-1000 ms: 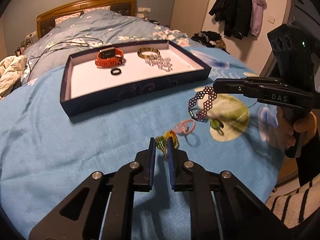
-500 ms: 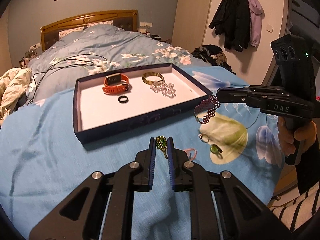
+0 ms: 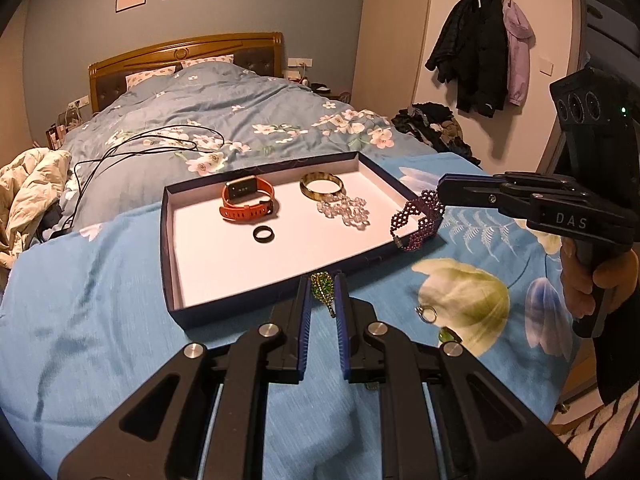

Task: Organize jewelry
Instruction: 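Carry the green pendant and purple necklace into the black box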

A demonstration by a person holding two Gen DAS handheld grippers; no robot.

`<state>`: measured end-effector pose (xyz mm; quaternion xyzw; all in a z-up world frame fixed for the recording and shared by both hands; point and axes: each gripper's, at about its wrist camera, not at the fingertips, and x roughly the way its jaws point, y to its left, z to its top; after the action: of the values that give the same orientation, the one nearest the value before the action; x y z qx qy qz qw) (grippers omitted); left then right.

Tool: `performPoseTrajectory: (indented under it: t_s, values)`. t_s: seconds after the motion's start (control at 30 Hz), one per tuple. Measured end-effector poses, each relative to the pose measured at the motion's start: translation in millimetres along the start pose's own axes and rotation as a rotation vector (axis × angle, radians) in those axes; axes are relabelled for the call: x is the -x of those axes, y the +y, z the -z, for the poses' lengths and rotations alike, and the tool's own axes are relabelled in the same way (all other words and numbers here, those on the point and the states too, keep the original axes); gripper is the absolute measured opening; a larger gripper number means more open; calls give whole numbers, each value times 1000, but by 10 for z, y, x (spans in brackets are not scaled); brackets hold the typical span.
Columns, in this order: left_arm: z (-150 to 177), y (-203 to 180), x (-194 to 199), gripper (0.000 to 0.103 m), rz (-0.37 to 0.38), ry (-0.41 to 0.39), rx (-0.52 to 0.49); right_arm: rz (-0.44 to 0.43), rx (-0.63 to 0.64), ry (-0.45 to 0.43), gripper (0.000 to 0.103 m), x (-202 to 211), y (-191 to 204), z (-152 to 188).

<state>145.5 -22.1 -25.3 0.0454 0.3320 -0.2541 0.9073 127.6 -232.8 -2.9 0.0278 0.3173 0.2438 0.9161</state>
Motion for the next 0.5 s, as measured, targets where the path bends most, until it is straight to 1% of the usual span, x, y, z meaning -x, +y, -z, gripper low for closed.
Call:
performPoseTrajectory:
  t_s: [0.5]
  values:
    - [-279, 133, -231, 12, -37, -15, 0, 13, 8, -3, 4, -264, -98, -254]
